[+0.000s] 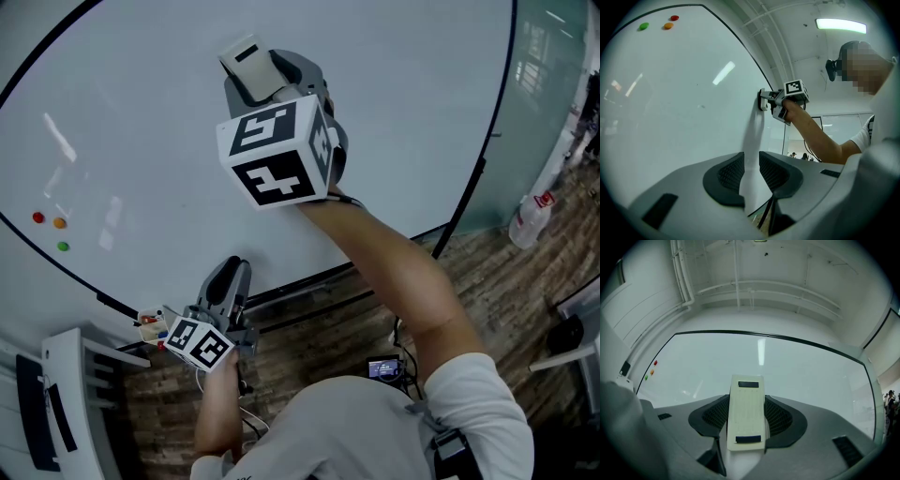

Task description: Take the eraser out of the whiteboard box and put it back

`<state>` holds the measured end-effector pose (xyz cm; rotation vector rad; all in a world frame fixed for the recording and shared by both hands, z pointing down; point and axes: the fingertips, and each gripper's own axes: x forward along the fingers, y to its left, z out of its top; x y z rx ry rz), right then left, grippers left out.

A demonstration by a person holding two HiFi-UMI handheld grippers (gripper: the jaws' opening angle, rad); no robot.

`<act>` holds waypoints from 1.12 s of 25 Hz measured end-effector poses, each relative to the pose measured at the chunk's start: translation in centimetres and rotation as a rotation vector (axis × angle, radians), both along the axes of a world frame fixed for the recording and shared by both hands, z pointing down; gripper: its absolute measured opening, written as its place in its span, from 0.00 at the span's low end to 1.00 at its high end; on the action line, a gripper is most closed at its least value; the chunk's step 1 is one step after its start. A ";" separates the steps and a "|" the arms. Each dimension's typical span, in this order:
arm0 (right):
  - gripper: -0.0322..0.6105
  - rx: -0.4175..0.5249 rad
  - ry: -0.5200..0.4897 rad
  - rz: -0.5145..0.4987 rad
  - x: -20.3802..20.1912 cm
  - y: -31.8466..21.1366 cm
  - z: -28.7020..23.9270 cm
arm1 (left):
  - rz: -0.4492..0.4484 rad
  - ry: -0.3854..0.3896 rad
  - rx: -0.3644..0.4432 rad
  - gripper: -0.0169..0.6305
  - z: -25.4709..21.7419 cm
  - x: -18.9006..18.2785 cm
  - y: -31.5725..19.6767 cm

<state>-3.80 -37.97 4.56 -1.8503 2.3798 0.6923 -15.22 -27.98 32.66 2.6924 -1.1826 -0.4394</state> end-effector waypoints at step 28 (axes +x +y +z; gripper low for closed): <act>0.44 0.032 -0.010 0.055 11.9 -1.3 -0.2 | 0.027 -0.015 -0.020 0.17 0.8 7.5 -1.3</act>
